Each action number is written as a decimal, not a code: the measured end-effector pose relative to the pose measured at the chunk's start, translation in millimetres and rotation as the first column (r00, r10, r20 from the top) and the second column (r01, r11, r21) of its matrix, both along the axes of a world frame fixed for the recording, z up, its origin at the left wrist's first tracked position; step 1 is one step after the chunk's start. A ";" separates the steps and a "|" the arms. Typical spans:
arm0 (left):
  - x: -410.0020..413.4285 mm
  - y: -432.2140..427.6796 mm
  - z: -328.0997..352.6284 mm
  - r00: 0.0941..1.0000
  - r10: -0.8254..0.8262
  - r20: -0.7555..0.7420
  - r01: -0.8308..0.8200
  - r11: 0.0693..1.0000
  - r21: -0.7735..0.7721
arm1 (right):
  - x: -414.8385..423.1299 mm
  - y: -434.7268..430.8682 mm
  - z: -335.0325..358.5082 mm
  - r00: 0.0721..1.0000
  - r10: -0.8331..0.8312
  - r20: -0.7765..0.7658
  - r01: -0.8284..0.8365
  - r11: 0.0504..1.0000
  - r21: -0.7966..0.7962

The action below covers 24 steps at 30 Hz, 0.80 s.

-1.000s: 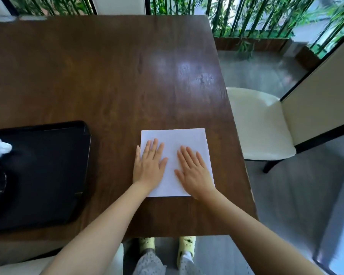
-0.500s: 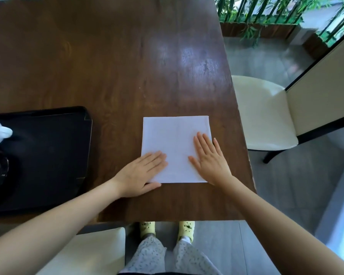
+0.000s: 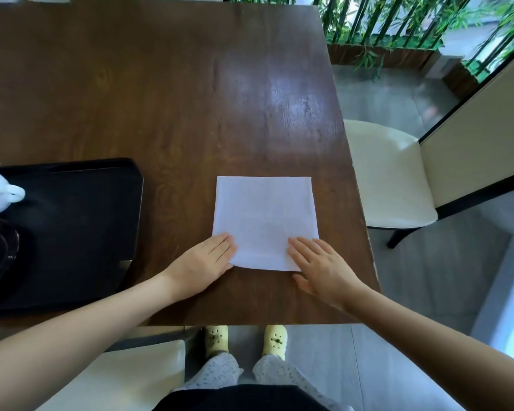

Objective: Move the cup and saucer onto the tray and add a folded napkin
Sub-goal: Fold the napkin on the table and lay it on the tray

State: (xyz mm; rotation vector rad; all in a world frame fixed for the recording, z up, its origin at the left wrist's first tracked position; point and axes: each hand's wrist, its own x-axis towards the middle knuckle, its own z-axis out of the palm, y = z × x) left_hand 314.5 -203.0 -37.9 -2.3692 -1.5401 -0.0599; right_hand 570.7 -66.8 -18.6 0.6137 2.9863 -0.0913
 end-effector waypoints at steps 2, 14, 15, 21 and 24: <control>-3.0 -2.8 -0.4 1.000 0.000 0.015 0.000 1.000 -0.011 | 3.0 -2.6 1.9 0.994 -0.010 -0.113 0.015 0.999 0.036; -13.5 -7.5 26.2 0.679 0.432 0.594 -0.249 0.896 -0.367 | 15.4 17.1 12.2 0.935 -0.240 -0.260 0.169 0.948 -0.269; -15.4 -4.1 28.2 0.556 0.520 0.649 -0.295 0.853 -0.431 | 15.9 23.5 11.7 0.914 -0.306 -0.266 0.215 0.922 -0.322; -20.2 27.5 38.7 0.052 0.672 0.739 -0.367 0.701 -0.612 | 6.7 58.5 13.0 0.884 -0.441 -0.154 0.271 0.753 -0.599; -19.3 39.9 36.8 -0.011 0.640 0.768 -0.402 0.701 -0.589 | -1.1 67.0 11.6 0.794 -0.589 -0.150 0.298 0.592 -0.749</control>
